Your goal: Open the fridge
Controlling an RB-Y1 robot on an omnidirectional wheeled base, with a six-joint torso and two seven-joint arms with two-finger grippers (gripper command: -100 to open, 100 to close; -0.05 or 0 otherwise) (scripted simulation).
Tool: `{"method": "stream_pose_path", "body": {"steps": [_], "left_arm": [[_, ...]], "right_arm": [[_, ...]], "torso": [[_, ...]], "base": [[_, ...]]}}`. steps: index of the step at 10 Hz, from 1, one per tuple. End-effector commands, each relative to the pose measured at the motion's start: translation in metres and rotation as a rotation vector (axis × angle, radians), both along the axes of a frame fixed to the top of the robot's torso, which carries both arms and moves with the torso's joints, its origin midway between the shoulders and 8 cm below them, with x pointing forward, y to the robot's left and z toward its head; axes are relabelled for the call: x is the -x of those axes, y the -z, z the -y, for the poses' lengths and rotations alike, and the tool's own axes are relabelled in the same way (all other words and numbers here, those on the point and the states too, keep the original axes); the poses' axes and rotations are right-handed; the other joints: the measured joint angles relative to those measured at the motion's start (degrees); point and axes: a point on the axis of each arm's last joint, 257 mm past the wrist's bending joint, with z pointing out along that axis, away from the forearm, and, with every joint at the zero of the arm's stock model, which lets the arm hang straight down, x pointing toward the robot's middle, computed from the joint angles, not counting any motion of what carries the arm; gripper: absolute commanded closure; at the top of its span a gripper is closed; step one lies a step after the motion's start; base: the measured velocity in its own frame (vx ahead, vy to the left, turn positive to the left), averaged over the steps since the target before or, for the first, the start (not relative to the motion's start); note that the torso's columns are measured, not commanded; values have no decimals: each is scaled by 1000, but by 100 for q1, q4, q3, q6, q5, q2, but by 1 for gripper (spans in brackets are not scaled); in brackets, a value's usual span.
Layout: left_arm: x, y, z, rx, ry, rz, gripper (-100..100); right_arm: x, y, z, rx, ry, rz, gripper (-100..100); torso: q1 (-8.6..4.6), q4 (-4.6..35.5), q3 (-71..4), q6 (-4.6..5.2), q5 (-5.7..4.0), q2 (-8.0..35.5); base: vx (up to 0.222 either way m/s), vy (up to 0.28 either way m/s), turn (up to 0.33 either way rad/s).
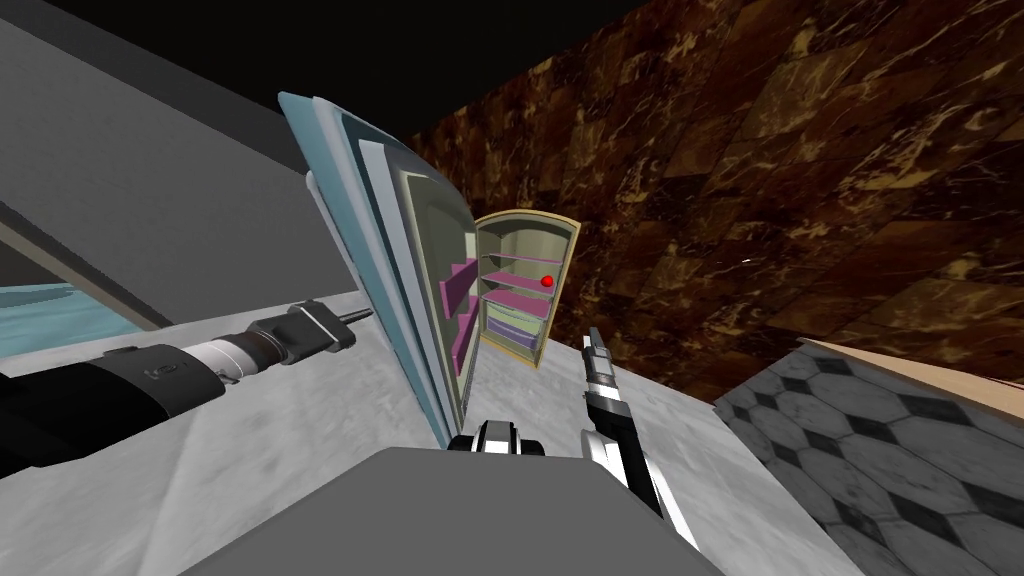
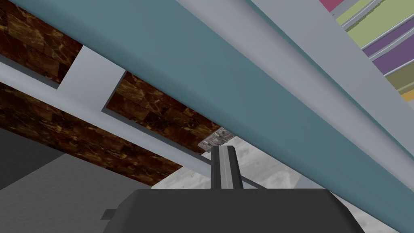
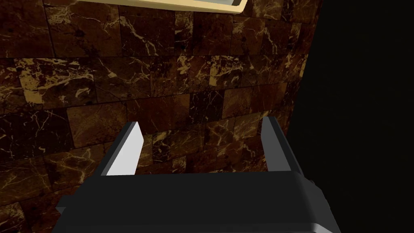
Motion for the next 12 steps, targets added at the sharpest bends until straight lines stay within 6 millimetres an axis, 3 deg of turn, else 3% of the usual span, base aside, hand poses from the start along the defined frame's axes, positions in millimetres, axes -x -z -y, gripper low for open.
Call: {"method": "stream_pose_path", "body": {"steps": [1, 2, 7, 12], "left_arm": [[-1, -1, 1, 0, 5, 5, 100], [-1, 1, -19, -1, -35, 7, -100], [-1, 7, -63, -13, -120, 16, -100], [-12, 9, -48, -16, -71, 16, -100]], "right_arm": [[0, 0, 0, 0, 0, 0, 0], [0, 0, 0, 0, 0, 0, 0], [0, 0, 0, 0, 0, 0, 0], [0, 0, 0, 0, 0, 0, 0]], "torso": [[-10, -4, 9, 7, 2, 7], [-40, -2, 6, -5, -6, 2], [79, 0, -17, -7, 21, -18], [90, -20, -51, 18, 26, -67]], "base": [[-24, 144, -15], [-5, 44, 0], [-6, 11, -17], [-35, 173, -109]]}}
